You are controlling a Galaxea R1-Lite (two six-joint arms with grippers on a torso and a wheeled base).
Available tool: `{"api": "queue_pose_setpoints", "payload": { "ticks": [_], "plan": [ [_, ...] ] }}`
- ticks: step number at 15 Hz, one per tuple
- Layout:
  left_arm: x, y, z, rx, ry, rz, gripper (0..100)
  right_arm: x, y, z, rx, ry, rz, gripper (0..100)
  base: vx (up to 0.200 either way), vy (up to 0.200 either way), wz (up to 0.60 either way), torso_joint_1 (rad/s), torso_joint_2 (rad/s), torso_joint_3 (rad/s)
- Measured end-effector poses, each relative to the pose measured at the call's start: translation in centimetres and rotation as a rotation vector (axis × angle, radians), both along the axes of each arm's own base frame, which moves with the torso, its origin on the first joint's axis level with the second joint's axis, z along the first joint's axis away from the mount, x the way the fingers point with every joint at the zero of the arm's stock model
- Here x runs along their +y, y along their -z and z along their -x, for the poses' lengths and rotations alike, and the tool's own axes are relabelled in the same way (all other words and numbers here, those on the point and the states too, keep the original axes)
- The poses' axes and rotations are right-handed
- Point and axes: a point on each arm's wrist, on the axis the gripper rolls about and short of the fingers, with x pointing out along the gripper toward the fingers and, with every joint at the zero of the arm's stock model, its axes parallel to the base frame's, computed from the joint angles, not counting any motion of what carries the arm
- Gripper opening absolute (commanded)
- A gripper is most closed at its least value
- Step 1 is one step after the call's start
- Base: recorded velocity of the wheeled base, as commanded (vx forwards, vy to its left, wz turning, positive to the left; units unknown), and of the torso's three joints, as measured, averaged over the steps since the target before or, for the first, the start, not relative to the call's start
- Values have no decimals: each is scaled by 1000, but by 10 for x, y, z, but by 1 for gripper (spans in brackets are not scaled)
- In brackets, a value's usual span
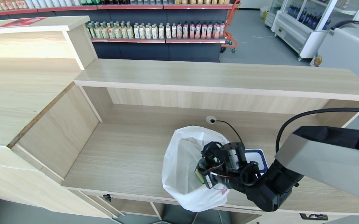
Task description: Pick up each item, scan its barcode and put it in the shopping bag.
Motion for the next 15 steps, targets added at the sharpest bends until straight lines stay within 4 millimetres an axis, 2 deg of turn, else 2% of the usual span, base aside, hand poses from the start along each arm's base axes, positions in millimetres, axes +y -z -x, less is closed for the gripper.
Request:
{"api": "queue_pose_setpoints", "payload": {
  "ticks": [4,5,7,10,15],
  "plan": [
    [0,0,0,0,0,0,100,3,12,-1,-3,-23,41,0,0,0,0,0,0,0],
    [0,0,0,0,0,0,100,3,15,-2,3,-23,47,100,0,0,0,0,0,0],
    [0,0,0,0,0,0,100,3,21,-1,21,-23,59,100,0,0,0,0,0,0],
    [0,0,0,0,0,0,100,5,13,-4,4,-25,32,100,0,0,0,0,0,0],
    [0,0,0,0,0,0,100,-5,-29,-5,-15,-23,-70,100,0,0,0,0,0,0]
  ]
}}
